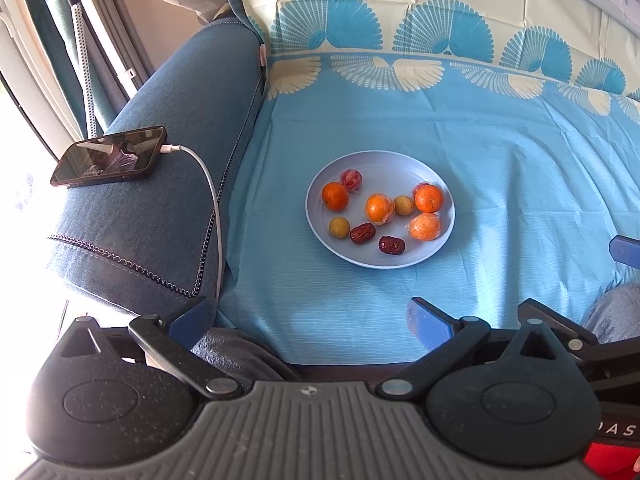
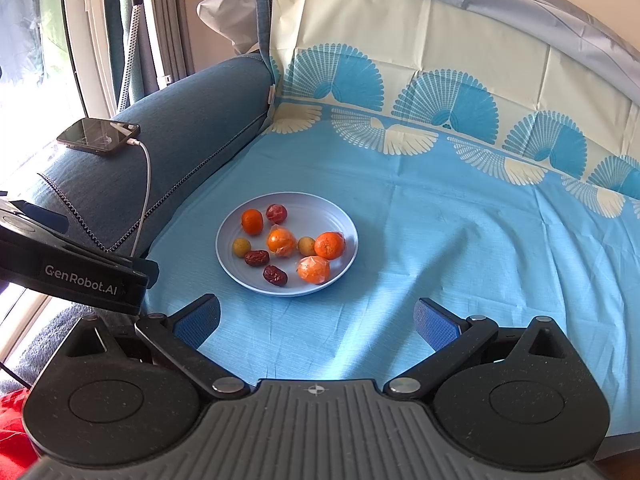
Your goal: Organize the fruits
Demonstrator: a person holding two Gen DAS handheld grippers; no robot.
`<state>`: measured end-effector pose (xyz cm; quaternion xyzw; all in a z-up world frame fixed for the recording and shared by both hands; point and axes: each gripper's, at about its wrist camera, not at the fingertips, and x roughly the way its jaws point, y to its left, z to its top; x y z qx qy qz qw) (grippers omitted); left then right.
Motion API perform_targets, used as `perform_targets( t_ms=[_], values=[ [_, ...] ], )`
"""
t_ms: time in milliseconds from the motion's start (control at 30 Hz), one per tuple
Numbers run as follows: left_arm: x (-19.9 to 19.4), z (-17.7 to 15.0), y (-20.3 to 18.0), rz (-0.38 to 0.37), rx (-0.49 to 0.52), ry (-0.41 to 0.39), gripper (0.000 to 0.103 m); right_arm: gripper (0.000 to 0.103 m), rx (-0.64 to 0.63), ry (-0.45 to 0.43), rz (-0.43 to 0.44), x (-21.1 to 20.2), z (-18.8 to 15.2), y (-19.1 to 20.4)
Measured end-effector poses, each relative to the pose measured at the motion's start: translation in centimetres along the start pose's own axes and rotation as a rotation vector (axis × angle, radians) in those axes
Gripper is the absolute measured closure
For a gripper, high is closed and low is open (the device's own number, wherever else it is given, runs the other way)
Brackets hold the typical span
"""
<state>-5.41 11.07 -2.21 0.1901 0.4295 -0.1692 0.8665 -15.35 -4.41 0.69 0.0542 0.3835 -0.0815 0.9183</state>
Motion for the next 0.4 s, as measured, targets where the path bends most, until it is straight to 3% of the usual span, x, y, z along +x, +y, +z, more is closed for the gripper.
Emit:
perform_targets(
  t_ms=[400],
  values=[
    [-0.04,-0.07,0.32,0.001,-0.007,-0.010,0.000,0.001,-0.001,0.002,0.004,0.03,0.00,-0.18]
  ],
)
